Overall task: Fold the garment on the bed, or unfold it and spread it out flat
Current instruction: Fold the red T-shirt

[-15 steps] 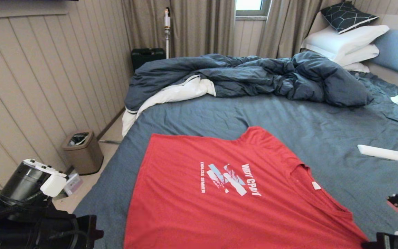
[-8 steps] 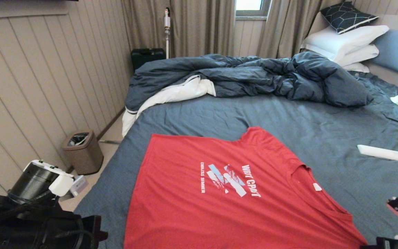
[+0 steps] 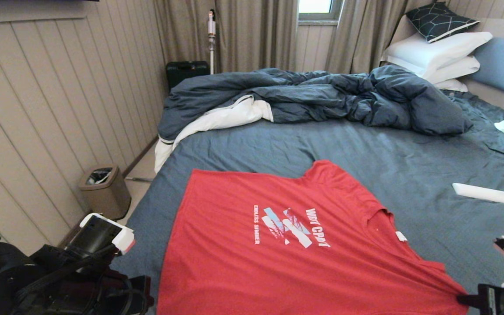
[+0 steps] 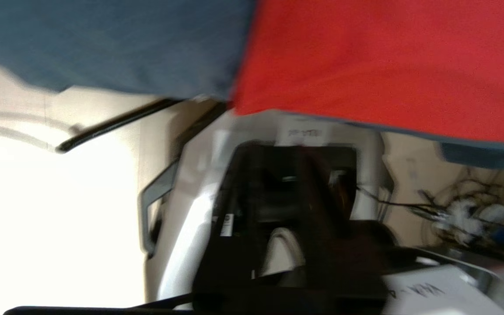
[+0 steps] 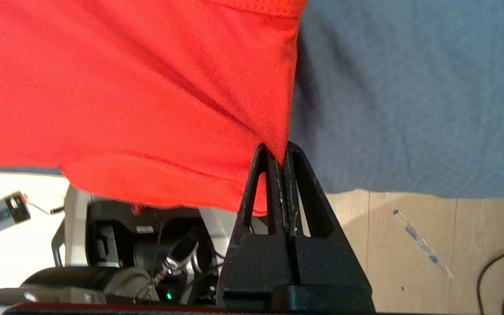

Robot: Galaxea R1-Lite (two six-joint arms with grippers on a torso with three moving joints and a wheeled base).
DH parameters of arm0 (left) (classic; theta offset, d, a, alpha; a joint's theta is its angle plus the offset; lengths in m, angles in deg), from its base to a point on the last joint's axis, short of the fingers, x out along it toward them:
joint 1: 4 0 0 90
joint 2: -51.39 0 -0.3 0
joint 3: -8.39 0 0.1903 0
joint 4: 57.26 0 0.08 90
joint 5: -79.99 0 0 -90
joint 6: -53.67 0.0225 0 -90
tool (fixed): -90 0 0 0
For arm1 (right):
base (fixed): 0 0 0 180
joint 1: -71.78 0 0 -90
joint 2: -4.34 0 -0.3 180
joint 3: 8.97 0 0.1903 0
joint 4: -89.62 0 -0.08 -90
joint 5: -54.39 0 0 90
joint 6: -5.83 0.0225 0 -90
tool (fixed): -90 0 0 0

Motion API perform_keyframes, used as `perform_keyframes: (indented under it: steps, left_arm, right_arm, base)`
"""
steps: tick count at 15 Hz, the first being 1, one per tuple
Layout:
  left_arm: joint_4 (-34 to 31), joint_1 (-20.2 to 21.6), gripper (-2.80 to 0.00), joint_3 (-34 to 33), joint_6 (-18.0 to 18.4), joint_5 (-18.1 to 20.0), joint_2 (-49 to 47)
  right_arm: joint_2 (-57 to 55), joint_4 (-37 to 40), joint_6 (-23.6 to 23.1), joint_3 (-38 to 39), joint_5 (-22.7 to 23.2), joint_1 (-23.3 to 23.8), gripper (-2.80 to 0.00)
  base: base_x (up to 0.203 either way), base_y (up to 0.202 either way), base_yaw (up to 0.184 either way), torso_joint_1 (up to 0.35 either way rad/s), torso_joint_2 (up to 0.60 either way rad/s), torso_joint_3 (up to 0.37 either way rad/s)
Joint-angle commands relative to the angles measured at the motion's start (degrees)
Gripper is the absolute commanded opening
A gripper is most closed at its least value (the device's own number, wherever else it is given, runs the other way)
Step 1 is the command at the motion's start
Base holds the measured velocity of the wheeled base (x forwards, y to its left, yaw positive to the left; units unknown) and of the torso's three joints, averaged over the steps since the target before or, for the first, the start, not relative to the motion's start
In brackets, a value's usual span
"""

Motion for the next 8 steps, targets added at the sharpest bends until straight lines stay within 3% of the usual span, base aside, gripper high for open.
perform_keyframes:
  steps: [1,3,8]
  left_arm:
    - [1.2,0.0,0.0,-1.1,-0.2,-1.3,-2.8]
    - [4.9,-0.2,0.0,-2.0,-0.2,-3.3,-5.3]
    - [7.8,-2.9,0.0,-2.5,-0.7,-2.9,-9.2]
  right_arm:
    - [0.3,-0.1,0.5,-0.8,0.2,-0.2,-2.8]
    - [1.4,0.0,1.7,-2.0,0.2,-0.3,-2.8]
    - [2.3,-0.1,2.3,-2.7,0.2,-1.9,-2.8]
  base:
    - [0.0,0.0,0.0,0.0,0.0,0.0]
    - [0.0,0.0,0.0,0.0,0.0,0.0]
    - [0.0,0.0,0.0,0.0,0.0,0.0]
